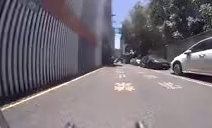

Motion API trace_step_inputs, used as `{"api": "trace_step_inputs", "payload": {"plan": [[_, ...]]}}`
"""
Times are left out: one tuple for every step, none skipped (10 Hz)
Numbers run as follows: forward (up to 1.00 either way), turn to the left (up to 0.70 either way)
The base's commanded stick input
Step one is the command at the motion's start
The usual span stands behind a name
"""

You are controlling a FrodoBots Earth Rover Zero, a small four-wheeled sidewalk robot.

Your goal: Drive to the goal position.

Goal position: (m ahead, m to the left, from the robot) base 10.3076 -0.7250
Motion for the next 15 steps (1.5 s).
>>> {"api": "trace_step_inputs", "payload": {"plan": [[0.70, 0.00], [0.70, 0.00], [0.70, -0.14], [0.70, -0.14], [0.70, -0.14], [0.70, -0.14], [0.70, -0.10], [0.70, 0.00], [0.70, 0.00], [0.70, 0.00], [0.70, 0.00], [0.70, 0.00], [0.70, 0.00], [0.70, 0.00], [0.70, 0.00]]}}
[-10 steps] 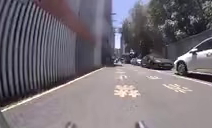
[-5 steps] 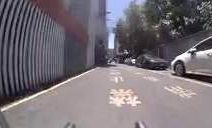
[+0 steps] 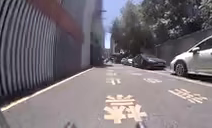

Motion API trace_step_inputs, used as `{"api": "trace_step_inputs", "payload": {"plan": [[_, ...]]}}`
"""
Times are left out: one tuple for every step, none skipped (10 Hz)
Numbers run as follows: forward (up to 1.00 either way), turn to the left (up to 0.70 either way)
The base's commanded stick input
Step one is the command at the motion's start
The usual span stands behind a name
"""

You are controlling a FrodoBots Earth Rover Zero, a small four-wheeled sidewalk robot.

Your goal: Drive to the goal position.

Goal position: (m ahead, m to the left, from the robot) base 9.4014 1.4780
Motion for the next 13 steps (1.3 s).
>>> {"api": "trace_step_inputs", "payload": {"plan": [[0.70, 0.00], [0.70, 0.00], [0.70, 0.00], [0.70, 0.00], [0.70, 0.00], [0.70, 0.00], [0.70, 0.00], [0.70, 0.00], [0.70, 0.00], [0.70, 0.00], [0.70, 0.00], [0.70, 0.00], [0.70, 0.00]]}}
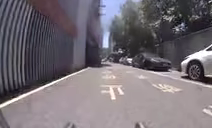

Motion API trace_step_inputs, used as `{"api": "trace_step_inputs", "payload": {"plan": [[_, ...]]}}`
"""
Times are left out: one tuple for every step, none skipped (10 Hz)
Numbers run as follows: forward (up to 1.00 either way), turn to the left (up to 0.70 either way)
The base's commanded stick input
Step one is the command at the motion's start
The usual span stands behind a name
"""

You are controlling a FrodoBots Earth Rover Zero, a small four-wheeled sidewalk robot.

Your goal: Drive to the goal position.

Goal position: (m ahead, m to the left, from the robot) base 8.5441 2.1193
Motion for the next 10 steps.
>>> {"api": "trace_step_inputs", "payload": {"plan": [[0.70, 0.00], [0.70, 0.00], [0.70, 0.00], [0.70, 0.00], [0.70, 0.00], [0.70, 0.00], [0.70, 0.00], [0.70, 0.00], [0.70, 0.00], [0.70, 0.00]]}}
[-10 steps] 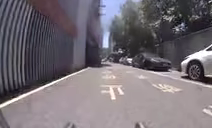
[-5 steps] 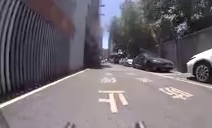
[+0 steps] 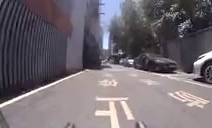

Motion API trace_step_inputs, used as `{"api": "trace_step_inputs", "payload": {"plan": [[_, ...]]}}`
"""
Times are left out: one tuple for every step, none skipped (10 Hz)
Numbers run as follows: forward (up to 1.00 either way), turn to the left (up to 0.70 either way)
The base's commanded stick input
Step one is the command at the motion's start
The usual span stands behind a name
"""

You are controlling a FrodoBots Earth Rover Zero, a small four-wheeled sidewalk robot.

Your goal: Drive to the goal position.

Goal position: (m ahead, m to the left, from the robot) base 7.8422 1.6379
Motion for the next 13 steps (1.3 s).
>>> {"api": "trace_step_inputs", "payload": {"plan": [[0.70, 0.00], [0.70, 0.00], [0.70, 0.00], [0.70, 0.00], [0.70, 0.00], [0.70, 0.00], [0.70, 0.00], [0.70, 0.00], [0.70, 0.00], [0.70, 0.00], [0.70, 0.00], [0.70, 0.00], [0.70, 0.00]]}}
